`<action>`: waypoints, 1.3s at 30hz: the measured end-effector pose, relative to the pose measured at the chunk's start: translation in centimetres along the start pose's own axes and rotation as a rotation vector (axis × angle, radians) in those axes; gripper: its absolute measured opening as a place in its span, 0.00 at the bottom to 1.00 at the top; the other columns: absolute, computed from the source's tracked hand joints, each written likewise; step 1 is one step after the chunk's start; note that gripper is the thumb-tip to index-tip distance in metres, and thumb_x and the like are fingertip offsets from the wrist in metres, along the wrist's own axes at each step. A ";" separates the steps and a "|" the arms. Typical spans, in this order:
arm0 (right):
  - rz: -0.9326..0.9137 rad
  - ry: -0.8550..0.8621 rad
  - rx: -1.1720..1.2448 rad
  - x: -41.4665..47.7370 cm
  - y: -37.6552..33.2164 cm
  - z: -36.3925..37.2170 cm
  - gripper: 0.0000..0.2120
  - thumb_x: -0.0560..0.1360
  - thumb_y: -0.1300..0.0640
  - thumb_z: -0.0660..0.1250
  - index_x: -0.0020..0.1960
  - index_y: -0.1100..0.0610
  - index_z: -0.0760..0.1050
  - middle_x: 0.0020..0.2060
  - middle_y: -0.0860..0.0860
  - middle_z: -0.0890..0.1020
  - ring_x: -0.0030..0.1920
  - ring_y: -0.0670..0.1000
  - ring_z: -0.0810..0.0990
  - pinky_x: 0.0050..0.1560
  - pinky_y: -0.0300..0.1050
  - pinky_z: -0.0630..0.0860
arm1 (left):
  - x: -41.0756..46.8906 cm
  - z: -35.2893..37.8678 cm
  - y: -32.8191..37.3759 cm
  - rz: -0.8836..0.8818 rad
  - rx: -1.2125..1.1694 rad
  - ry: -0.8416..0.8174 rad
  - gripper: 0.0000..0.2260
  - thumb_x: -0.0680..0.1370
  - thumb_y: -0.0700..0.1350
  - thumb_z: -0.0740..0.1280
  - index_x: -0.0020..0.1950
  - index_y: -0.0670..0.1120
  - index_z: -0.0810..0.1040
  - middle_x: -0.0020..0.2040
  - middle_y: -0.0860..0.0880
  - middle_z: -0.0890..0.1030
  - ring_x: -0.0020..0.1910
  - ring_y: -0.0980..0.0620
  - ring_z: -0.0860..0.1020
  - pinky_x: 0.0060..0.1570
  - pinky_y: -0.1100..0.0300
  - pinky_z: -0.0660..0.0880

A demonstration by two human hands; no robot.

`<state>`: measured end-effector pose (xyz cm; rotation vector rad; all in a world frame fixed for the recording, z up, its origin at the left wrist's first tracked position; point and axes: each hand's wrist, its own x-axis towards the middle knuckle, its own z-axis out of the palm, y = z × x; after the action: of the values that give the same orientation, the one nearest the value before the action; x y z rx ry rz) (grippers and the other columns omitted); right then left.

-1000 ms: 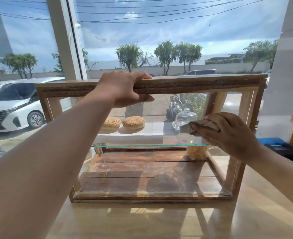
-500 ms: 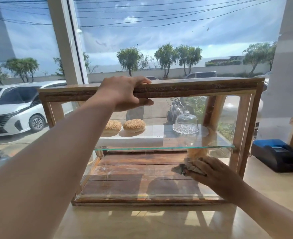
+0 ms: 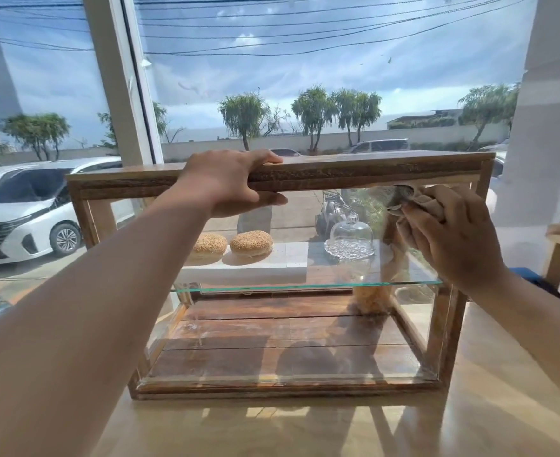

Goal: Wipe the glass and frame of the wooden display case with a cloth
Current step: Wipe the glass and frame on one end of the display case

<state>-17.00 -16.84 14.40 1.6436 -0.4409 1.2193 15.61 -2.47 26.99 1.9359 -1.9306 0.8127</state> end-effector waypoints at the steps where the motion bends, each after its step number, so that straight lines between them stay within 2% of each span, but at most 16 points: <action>1: 0.021 -0.011 0.004 -0.5 -0.3 0.0 0.15 0.78 0.54 0.69 0.63 0.56 0.73 0.58 0.61 0.72 0.51 0.66 0.77 0.52 0.58 0.76 | 0.0 0.0 0.0 -0.004 -0.006 0.000 0.31 0.66 0.78 0.57 0.68 0.71 0.61 0.58 0.57 0.80 0.54 0.50 0.77 0.42 0.56 0.69; 5: 0.007 -0.073 0.061 -2.9 -1.4 -0.2 0.18 0.78 0.53 0.67 0.65 0.58 0.72 0.59 0.62 0.72 0.56 0.67 0.76 0.59 0.60 0.72 | -0.1 0.1 0.1 -0.013 0.001 0.005 0.31 0.66 0.78 0.58 0.68 0.71 0.62 0.59 0.56 0.79 0.55 0.49 0.76 0.45 0.56 0.71; 9: 0.003 -0.158 0.102 -6.2 -2.8 -0.8 0.23 0.80 0.50 0.63 0.71 0.59 0.68 0.65 0.65 0.69 0.67 0.67 0.70 0.70 0.61 0.67 | 0.0 0.2 0.1 -0.017 0.015 -0.003 0.32 0.66 0.78 0.58 0.68 0.71 0.61 0.59 0.56 0.79 0.56 0.48 0.77 0.47 0.55 0.73; 14: 0.035 -0.264 0.107 -9.1 -4.7 -1.8 0.25 0.80 0.50 0.63 0.74 0.57 0.64 0.67 0.65 0.67 0.69 0.68 0.68 0.68 0.66 0.68 | 0.0 0.2 0.1 -0.014 0.026 -0.009 0.32 0.66 0.79 0.57 0.68 0.71 0.61 0.60 0.56 0.79 0.56 0.49 0.77 0.49 0.54 0.74; 18: -0.080 -0.284 0.128 -9.9 -4.9 -2.7 0.23 0.79 0.56 0.63 0.72 0.60 0.66 0.65 0.65 0.69 0.66 0.66 0.70 0.66 0.65 0.71 | 0.0 0.2 0.1 -0.014 0.044 -0.007 0.33 0.66 0.79 0.57 0.69 0.71 0.60 0.61 0.55 0.79 0.57 0.48 0.77 0.50 0.53 0.74; 20: -0.172 -0.308 0.115 -9.1 -3.6 -3.4 0.26 0.77 0.61 0.68 0.73 0.61 0.64 0.64 0.64 0.69 0.64 0.65 0.70 0.63 0.64 0.73 | 0.0 0.2 0.2 -0.003 0.048 0.002 0.33 0.66 0.79 0.56 0.69 0.71 0.60 0.60 0.55 0.79 0.56 0.48 0.77 0.48 0.54 0.74; 22: -0.157 -0.308 0.105 -7.1 -1.4 -3.7 0.32 0.72 0.64 0.72 0.73 0.62 0.64 0.65 0.64 0.68 0.64 0.65 0.70 0.64 0.64 0.72 | -0.1 0.3 0.1 0.008 0.055 0.014 0.34 0.66 0.79 0.55 0.70 0.71 0.60 0.59 0.55 0.79 0.55 0.48 0.77 0.46 0.55 0.73; 26: -0.038 -0.180 0.085 -1.9 1.3 -2.4 0.23 0.80 0.63 0.65 0.74 0.64 0.67 0.68 0.65 0.66 0.71 0.68 0.66 0.68 0.65 0.68 | 0.0 0.3 0.0 0.008 0.041 0.012 0.34 0.65 0.80 0.55 0.69 0.71 0.61 0.59 0.55 0.79 0.54 0.48 0.77 0.47 0.55 0.75; 28: -0.017 -0.156 0.075 -1.0 0.8 -1.5 0.21 0.80 0.62 0.62 0.72 0.64 0.69 0.68 0.65 0.66 0.72 0.68 0.64 0.70 0.65 0.66 | 0.1 0.3 0.1 0.002 0.038 0.015 0.33 0.65 0.80 0.55 0.69 0.71 0.61 0.59 0.55 0.79 0.55 0.48 0.77 0.48 0.54 0.74; 32: 0.165 -0.133 0.126 -2.3 -1.8 -0.7 0.21 0.81 0.55 0.62 0.71 0.62 0.69 0.68 0.63 0.66 0.71 0.68 0.65 0.67 0.67 0.68 | 0.1 0.5 0.3 -0.017 0.032 0.045 0.35 0.63 0.82 0.52 0.67 0.71 0.63 0.58 0.56 0.80 0.54 0.48 0.78 0.47 0.55 0.72; 34: 0.240 -0.092 0.128 -2.7 -3.0 -0.4 0.20 0.80 0.54 0.64 0.69 0.61 0.69 0.67 0.62 0.66 0.68 0.67 0.67 0.67 0.65 0.68 | 0.2 0.6 0.5 -0.030 0.026 0.063 0.37 0.61 0.83 0.50 0.66 0.70 0.64 0.57 0.57 0.80 0.53 0.48 0.78 0.45 0.56 0.70; 39: 0.225 -0.088 0.134 -5.0 -5.6 -0.3 0.15 0.81 0.57 0.64 0.66 0.60 0.70 0.64 0.62 0.69 0.64 0.67 0.70 0.69 0.59 0.67 | 0.2 1.0 0.7 -0.052 0.040 0.104 0.41 0.58 0.85 0.47 0.66 0.69 0.66 0.55 0.56 0.81 0.50 0.48 0.78 0.42 0.56 0.67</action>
<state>-15.06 -15.42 7.22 1.8045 -0.6239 1.3699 15.08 -3.26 26.16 1.9173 -1.8101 0.9249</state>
